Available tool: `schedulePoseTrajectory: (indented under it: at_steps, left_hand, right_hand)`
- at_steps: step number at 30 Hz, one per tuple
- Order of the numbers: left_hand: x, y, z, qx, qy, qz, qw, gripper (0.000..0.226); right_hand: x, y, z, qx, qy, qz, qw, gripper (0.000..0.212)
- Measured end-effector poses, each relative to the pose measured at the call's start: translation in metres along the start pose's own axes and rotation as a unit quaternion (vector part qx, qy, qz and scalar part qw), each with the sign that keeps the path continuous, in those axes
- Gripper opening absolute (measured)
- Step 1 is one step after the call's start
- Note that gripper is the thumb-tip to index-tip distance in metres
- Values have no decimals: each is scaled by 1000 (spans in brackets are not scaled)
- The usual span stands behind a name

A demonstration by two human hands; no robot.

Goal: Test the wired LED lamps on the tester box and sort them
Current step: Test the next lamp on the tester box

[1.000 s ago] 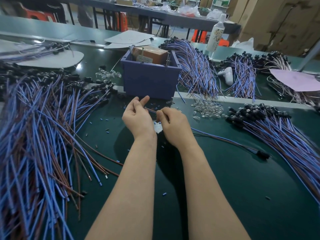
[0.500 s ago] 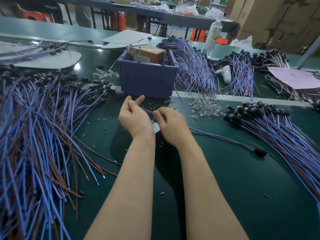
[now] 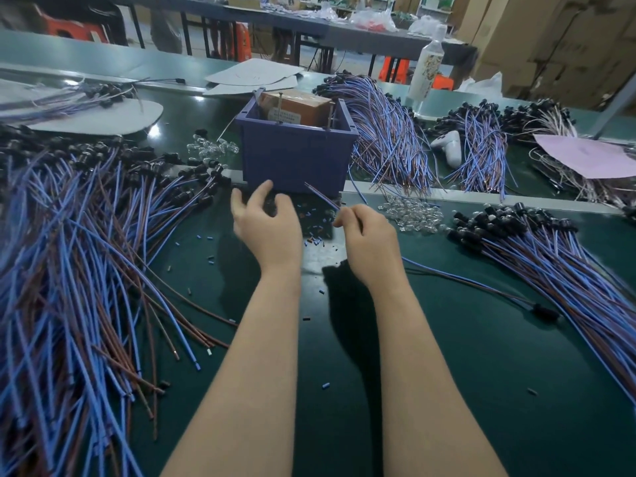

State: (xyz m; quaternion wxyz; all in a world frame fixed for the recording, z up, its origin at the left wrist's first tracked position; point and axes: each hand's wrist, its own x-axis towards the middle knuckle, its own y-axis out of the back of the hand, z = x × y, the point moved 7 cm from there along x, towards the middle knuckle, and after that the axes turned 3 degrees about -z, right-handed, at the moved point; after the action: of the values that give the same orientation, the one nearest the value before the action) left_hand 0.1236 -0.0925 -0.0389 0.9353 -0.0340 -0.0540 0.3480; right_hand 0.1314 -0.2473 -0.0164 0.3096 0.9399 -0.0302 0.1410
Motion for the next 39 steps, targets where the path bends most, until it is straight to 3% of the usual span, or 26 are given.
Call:
schedulePoseTrajectory:
  at_steps: [4, 9, 13, 16, 19, 22, 24, 27, 31, 39]
  left_hand:
    - [-7, -11, 9, -42, -28, -72, 996, 13]
    - [-10, -22, 4, -104, 32, -137, 985, 10]
    - [-23, -41, -1, -97, 95, -245, 960, 9]
    - [-25, -44, 2, -41, 61, -277, 958, 15]
    - [-22, -39, 9, -54, 19, -236, 970, 14]
    - [-6, -14, 10, -149, 17, -78, 986, 14]
    - [2, -1, 3, -237, 55, -6, 970, 13]
    - [-1, -12, -1, -228, 72, -58, 969, 14]
    - [-19, -46, -8, -26, 50, -220, 974, 14]
    - [-17, -37, -11, -45, 45, -171, 983, 11]
  right_hand:
    - [1, -3, -1, -6, 14, -14, 1000, 27]
    - [2, -4, -2, -7, 19, -13, 1000, 25]
    - [1, -5, -4, 20, 18, 0, 1000, 26]
    - [2, -1, -1, 60, -5, 29, 998, 18]
    - [1, -3, -1, 67, -11, 24, 997, 6]
    - [1, -8, 6, 6, -20, -4, 1000, 12]
    - [0, -10, 9, -22, -27, -13, 999, 15]
    - [0, -10, 4, -6, -20, 10, 1000, 14]
    - [0, -6, 5, 36, -39, 43, 998, 15]
    - [-4, 3, 14, 109, -66, 139, 982, 8]
